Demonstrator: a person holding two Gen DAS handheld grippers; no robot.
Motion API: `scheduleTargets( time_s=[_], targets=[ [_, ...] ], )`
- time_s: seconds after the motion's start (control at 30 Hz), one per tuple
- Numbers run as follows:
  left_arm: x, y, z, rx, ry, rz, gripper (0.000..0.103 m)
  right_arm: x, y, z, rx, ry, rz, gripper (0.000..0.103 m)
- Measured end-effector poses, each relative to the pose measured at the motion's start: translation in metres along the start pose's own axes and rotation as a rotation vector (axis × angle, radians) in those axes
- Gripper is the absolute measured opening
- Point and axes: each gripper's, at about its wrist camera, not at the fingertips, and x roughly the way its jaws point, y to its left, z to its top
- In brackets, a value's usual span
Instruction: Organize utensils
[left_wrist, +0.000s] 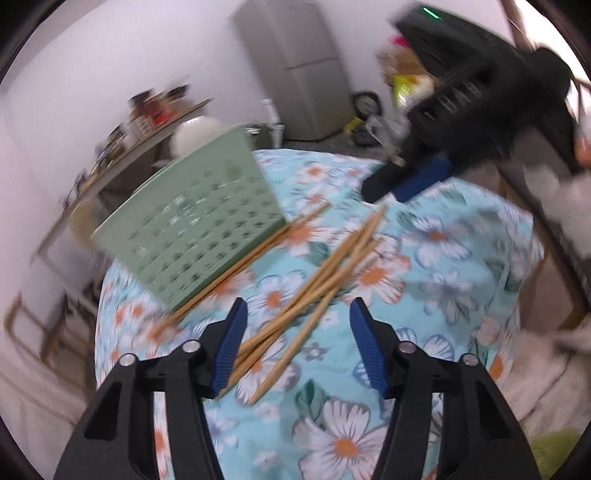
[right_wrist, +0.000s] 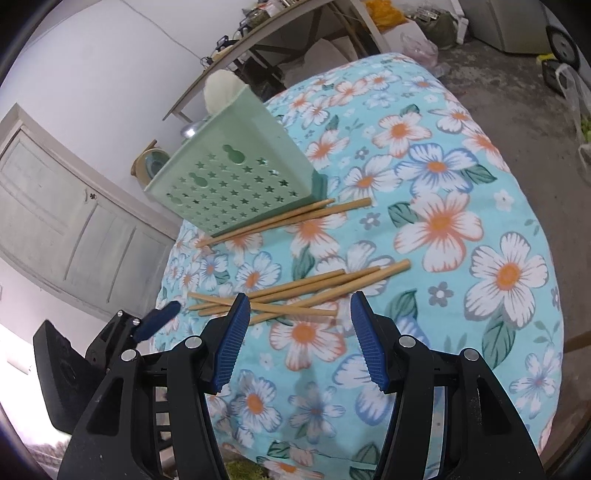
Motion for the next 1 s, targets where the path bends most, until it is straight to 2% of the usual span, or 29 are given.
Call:
scheduleTargets(
  time_s=[0.13,0.4,0.73,1.0],
  targets=[
    [0.02,-0.014,0.008,0.134,0.023,0.006,0.043,0.004,-0.009,0.002,0.021,0.012,0.005,0.055],
    [0.04,-0.013,0.018,0.226,0.066,-0.01,0.022,0.006,-0.023,0.005,0.039,0.025,0.021,0.055],
    [0.062,-0.005,0.011,0.322,0.163,0.0,0.02,0.017,-0.027,0.01,0.041,0.049,0.046,0.055],
    [0.08,-0.006,0.02,0.374,0.178,0.005,0.02,0.023,-0.029,0.014,0.051,0.054,0.059,0.055]
  ],
)
